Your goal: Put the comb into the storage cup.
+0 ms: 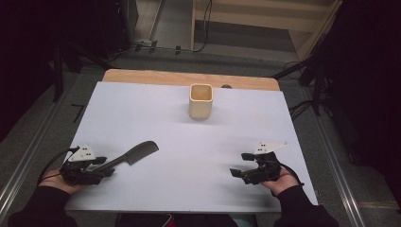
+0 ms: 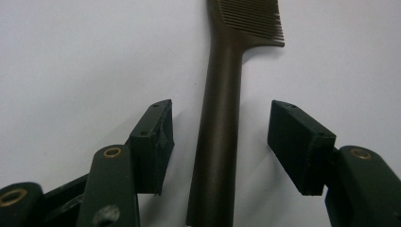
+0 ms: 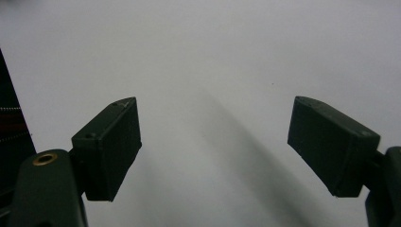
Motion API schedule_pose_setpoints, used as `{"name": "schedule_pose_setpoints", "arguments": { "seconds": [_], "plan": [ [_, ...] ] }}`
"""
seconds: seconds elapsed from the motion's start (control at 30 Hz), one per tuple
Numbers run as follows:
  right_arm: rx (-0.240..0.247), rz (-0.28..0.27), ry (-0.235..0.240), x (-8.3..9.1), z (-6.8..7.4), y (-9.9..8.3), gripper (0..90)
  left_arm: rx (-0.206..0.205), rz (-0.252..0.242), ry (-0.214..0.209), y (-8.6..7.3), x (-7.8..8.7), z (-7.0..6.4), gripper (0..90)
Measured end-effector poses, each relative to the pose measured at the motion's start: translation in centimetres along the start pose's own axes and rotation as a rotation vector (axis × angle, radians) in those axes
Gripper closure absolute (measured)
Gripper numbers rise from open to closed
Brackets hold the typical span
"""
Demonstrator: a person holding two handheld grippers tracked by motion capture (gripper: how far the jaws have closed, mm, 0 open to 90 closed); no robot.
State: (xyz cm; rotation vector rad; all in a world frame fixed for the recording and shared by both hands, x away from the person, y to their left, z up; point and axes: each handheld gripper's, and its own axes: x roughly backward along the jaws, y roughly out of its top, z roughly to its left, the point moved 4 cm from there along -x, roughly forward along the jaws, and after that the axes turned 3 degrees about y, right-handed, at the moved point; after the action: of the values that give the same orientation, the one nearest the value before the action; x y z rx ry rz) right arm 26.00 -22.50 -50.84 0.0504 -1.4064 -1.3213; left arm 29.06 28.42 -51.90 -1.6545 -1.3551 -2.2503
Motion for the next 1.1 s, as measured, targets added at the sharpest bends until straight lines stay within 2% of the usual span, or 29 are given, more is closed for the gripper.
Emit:
{"name": "schedule_pose_setpoints", "arguments": {
  "seconds": [0.07, 0.23, 0.37, 0.6, 0.77, 0.97, 1.1],
  "plan": [
    [0.001, 0.0, -0.001, 0.01, -0.01, -0.01, 16.2, -0.01, 0.003, 0.012, 0.02, -0.01, -0.09, 43.7],
    [0.002, 0.001, -0.001, 0.0, 0.0, -0.01, 16.2, -0.006, -0.003, 0.022, -0.09, 0.04, 0.0, 47.5],
    [0.001, 0.001, -0.002, -0.03, 0.0, -0.01, 16.2, 0.007, -0.019, 0.025, -0.22, 0.07, 0.08, 54.1],
    [-0.001, 0.007, -0.005, -0.07, -0.04, -0.06, 16.2, 0.021, -0.02, 0.037, -0.21, 0.12, 0.15, 60.0],
    [-0.002, 0.008, -0.005, -0.09, -0.06, -0.06, 16.2, 0.007, -0.023, 0.024, -0.2, 0.09, 0.05, 68.2],
    [-0.001, 0.01, -0.005, -0.13, -0.08, -0.06, 16.2, -0.018, -0.025, 0.005, -0.18, 0.08, 0.13, 70.6],
    [-0.001, 0.01, -0.006, -0.14, -0.07, -0.06, 16.2, -0.004, -0.023, -0.005, -0.15, 0.08, 0.16, 72.1]
  ]
}}
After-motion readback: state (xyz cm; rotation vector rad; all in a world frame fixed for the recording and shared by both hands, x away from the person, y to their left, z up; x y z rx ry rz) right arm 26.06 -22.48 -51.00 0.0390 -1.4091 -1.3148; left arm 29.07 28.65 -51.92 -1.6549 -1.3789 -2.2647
